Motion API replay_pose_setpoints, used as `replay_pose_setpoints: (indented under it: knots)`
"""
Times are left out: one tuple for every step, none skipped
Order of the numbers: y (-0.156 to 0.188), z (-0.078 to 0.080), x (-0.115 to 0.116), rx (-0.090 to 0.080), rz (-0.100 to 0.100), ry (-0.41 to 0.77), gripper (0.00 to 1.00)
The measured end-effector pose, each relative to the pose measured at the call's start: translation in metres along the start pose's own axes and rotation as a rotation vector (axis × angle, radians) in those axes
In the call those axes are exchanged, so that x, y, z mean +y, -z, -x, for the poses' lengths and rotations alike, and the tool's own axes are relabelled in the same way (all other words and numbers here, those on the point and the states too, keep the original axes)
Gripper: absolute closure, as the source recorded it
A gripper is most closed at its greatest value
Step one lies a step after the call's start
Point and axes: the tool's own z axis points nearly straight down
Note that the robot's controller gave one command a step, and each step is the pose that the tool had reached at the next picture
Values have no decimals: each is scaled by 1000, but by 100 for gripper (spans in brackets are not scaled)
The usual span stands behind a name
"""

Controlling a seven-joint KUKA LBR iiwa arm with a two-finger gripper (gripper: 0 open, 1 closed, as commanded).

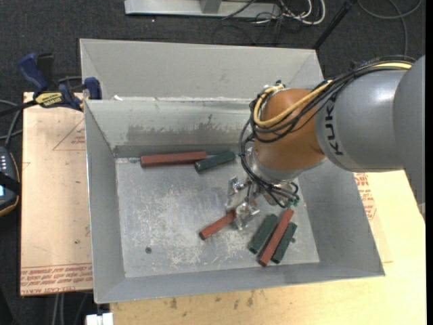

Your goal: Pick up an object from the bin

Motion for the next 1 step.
replay_pose_setpoints:
  knots:
    - [4, -1, 1, -2, 1, 2, 100]
